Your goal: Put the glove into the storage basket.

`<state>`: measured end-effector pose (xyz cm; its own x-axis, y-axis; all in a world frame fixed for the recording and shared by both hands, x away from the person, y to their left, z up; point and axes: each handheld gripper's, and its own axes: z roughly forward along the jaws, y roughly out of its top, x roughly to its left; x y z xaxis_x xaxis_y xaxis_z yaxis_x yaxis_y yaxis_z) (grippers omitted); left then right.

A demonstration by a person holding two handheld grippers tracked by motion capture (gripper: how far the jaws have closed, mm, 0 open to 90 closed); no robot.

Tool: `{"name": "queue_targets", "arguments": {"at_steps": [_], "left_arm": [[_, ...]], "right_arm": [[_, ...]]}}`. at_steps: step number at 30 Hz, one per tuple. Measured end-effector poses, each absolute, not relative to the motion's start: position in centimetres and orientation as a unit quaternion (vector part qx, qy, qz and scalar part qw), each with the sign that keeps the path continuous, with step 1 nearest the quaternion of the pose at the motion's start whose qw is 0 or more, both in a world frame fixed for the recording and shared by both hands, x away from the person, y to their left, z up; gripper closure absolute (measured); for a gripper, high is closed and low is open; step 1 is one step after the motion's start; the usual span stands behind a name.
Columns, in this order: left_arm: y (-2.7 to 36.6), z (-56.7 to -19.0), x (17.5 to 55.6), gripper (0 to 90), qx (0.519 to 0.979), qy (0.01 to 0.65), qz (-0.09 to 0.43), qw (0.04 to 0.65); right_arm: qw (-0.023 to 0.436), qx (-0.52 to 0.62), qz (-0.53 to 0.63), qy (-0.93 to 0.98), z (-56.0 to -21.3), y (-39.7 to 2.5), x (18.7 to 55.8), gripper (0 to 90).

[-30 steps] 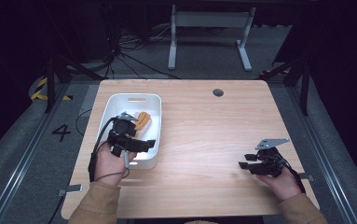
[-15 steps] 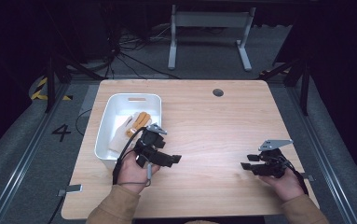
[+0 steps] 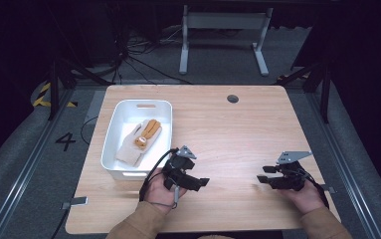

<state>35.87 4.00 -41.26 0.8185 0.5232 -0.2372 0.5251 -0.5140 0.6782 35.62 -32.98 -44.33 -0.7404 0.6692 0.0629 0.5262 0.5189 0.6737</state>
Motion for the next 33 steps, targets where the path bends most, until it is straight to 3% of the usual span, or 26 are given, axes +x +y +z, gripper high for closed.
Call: {"name": "queue_targets", "arguments": {"at_steps": [5,15,33], "left_arm": [[3.1,-42.6,35.3,24.2,0.884,0.277,0.050,0.373],[-0.2,-45.3,34.2,22.7,0.910,0.233,0.034,0.340],[-0.2,-45.6,34.5,20.4,0.908,0.222,0.029,0.354]], "right_arm": [[0.102,0.335,0.341,0.872,-45.2,-32.8,36.0,50.4],[0.111,0.328,0.339,0.875,-45.4,-32.3,35.9,50.2],[0.118,0.318,0.339,0.877,-45.6,-31.7,35.7,48.9]]}}
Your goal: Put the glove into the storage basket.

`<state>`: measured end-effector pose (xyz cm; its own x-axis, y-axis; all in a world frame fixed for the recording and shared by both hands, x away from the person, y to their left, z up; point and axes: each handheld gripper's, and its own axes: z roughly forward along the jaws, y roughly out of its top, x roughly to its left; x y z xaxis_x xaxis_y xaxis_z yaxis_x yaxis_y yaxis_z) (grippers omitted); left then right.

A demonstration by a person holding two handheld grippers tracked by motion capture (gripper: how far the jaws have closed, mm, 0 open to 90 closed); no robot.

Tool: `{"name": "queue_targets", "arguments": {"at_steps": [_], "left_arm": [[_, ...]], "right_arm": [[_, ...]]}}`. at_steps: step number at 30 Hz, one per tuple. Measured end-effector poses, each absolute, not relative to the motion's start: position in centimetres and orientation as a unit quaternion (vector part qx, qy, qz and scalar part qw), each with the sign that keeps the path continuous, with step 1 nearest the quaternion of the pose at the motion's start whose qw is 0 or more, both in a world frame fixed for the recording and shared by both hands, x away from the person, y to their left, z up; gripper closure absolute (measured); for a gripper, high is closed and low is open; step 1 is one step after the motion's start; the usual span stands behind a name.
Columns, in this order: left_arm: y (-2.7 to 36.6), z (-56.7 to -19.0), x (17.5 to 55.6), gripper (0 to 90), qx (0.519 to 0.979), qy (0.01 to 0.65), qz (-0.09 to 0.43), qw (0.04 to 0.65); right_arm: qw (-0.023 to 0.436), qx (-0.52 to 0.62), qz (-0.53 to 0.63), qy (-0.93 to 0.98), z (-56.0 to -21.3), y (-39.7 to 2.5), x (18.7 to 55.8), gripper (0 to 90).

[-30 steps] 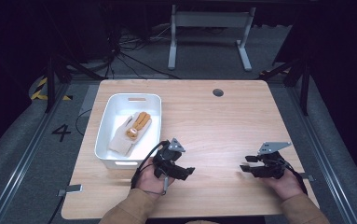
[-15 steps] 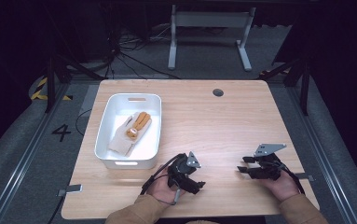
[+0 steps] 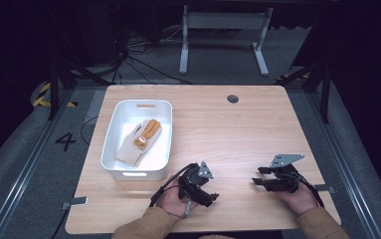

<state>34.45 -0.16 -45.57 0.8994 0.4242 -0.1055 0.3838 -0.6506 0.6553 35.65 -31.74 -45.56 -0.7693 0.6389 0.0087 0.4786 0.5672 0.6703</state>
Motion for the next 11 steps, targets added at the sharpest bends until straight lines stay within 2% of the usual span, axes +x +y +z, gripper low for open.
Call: {"name": "queue_targets", "arguments": {"at_steps": [11], "left_arm": [[0.59,-44.91,34.34,20.8,0.902,0.228,0.028,0.365]], "right_arm": [[0.127,0.322,0.341,0.874,-45.27,-31.67,35.57,48.7]]}}
